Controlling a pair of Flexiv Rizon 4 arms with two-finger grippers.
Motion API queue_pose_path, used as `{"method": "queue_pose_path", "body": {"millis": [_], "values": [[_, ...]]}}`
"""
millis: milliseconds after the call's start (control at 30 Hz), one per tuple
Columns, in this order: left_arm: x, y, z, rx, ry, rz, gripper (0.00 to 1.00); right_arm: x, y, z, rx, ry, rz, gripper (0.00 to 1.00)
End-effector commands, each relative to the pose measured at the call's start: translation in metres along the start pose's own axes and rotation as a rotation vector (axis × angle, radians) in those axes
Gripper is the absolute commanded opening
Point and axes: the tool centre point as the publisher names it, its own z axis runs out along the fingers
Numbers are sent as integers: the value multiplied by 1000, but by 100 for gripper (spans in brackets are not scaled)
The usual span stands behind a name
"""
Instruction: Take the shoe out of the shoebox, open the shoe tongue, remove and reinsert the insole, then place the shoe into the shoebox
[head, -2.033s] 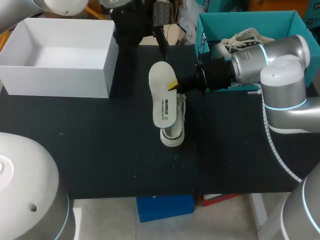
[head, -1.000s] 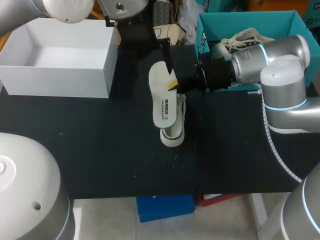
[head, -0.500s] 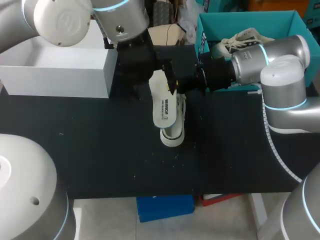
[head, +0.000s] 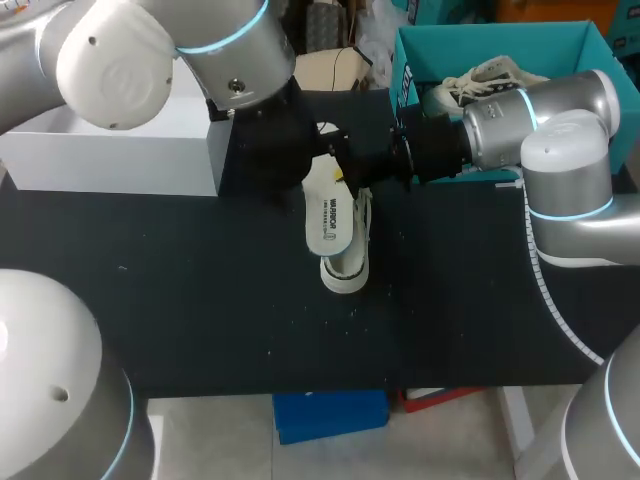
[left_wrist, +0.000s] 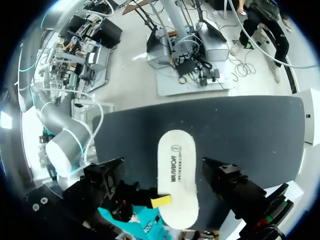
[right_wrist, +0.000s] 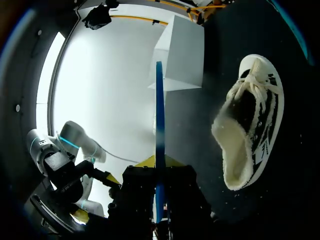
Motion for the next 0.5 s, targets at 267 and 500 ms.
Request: {"method": "queue_pose_path", "body": {"millis": [267, 500], "values": [[21, -20, -10, -109, -1188, 143, 100, 0, 0, 1, 0, -2, 0, 0], [32, -23, -10, -187, -1317, 132, 100, 0, 0, 1, 0, -2, 0, 0]]}}
